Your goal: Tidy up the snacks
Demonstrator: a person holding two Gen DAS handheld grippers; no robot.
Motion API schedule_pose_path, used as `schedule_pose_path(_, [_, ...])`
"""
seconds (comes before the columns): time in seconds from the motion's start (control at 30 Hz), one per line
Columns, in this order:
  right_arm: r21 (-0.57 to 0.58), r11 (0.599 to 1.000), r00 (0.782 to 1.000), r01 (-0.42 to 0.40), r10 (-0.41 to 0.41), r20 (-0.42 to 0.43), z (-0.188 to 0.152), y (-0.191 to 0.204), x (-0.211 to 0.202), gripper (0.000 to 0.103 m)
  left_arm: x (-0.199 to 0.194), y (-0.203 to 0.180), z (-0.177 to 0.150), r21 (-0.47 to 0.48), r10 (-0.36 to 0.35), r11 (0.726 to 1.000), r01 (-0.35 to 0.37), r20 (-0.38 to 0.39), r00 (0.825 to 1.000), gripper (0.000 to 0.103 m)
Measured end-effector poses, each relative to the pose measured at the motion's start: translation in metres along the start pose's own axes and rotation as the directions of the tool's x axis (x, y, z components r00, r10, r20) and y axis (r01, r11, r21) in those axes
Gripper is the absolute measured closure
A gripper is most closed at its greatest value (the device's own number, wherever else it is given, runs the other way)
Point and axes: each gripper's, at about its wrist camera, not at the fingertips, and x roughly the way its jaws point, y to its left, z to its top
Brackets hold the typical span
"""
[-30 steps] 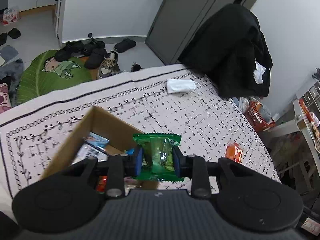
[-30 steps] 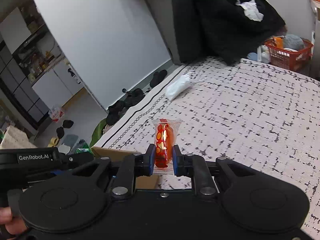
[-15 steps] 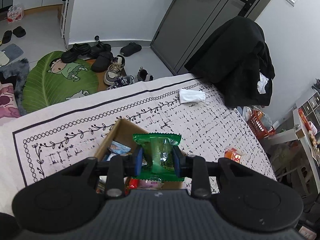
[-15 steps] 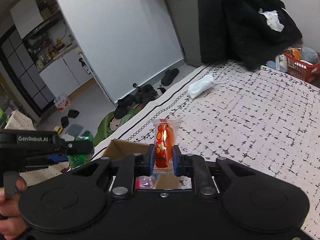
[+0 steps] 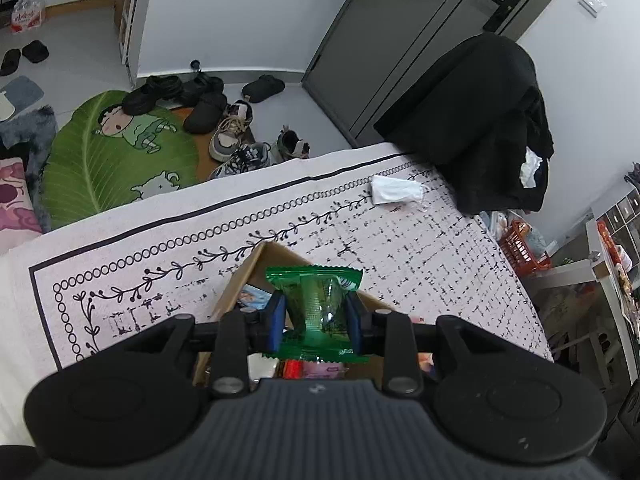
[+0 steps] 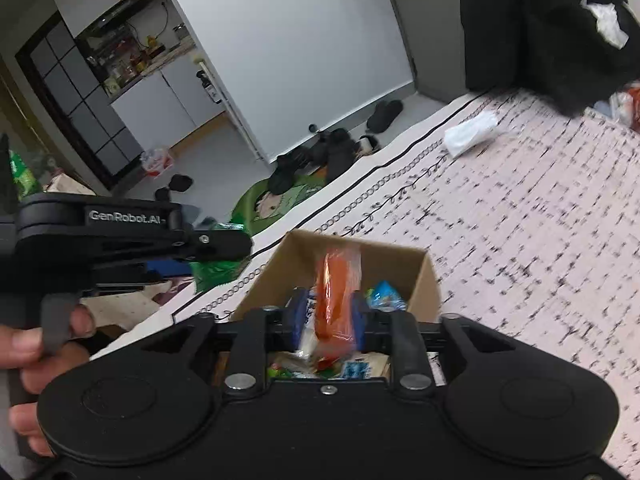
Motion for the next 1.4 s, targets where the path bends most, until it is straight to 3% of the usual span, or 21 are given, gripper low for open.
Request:
schedule_pose_path(0.07, [-0.003,0.999,0.999,0.034,-0.034,0.012,0.000,-0.001,-0.001,0.059,0.004,0.003,0.001,-0.003,-0.002,1.000,0.002,-0.009,1.000,0.072])
schedule_pose_path(0.23, [0.044,0.995,0.996,0.091,-0.092,0.009,0.002,-0.017,0.001,0.059,0.016,0.007,0.002,-0.008,-0.013,1.000,0.012,-0.033,0.999,0.072])
schedule_pose_path(0.5, [0.043,0.978,0.978,0.203,-0.205,0.035,0.004,-0.029,0.002,0.040,0.034,-0.005,0.004,0.011,-0.032,0.999,0.032,-0.054,0.998,0.072])
schedule_pose_path(0.57, [0.041,0.976,0.976,0.214,-0.216,0.034,0.005,-0.033,0.003,0.040,0.036,-0.009,0.005,0.015,-0.035,0.999,0.035,-0.050,0.998,0.072])
schedule_pose_path(0.63, [0.051,0.975,0.975,0.218,-0.220,0.030,0.005,-0.038,0.004,0.040,0.039,-0.012,0.007,0.015,-0.043,0.999,0.044,-0.049,0.998,0.066])
schedule_pose_path(0.8, [0.064,0.972,0.973,0.227,-0.229,0.022,0.006,-0.045,0.005,0.039,0.040,-0.013,0.010,0.000,-0.032,0.999,0.032,-0.034,0.999,0.037])
schedule_pose_path(1.03, [0.062,0.973,0.973,0.224,-0.226,0.034,0.005,-0.045,-0.001,0.035,0.031,-0.005,0.007,-0.008,0.009,1.000,-0.010,-0.028,1.000,0.033])
schedule_pose_path(1.13, [0.072,0.971,0.973,0.226,-0.229,0.040,0.003,-0.045,-0.007,0.033,0.023,-0.004,0.004,0.005,0.032,0.999,-0.032,-0.019,0.999,0.026])
schedule_pose_path(1.4, [0.132,0.958,0.964,0.256,-0.264,0.045,-0.008,-0.053,-0.031,0.021,0.001,-0.008,-0.010,0.061,0.055,0.997,-0.054,-0.021,0.998,0.018])
